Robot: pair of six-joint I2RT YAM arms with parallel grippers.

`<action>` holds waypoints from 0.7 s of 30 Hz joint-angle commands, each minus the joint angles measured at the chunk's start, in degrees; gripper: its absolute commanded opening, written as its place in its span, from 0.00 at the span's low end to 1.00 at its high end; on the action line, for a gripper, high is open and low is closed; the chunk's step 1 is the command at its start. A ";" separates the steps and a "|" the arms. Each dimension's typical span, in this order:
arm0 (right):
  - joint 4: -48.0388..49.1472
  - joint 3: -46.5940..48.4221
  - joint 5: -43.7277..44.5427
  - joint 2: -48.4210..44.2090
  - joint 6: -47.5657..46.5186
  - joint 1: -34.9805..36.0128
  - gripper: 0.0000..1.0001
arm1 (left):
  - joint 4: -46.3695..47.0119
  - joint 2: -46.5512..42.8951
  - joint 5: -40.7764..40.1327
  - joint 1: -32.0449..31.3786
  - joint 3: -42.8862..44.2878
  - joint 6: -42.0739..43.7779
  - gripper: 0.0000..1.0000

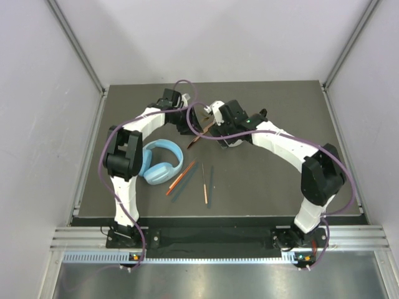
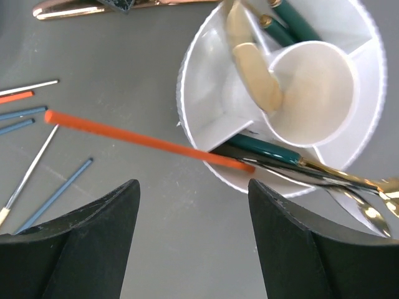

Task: Sort the eating utensils into containers
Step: Pick up the chopstick from the container.

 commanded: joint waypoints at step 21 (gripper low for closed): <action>2.52 10.86 -2.54 8.64 -1.40 1.69 0.58 | -0.02 -6.04 -0.90 0.69 -3.39 2.36 0.46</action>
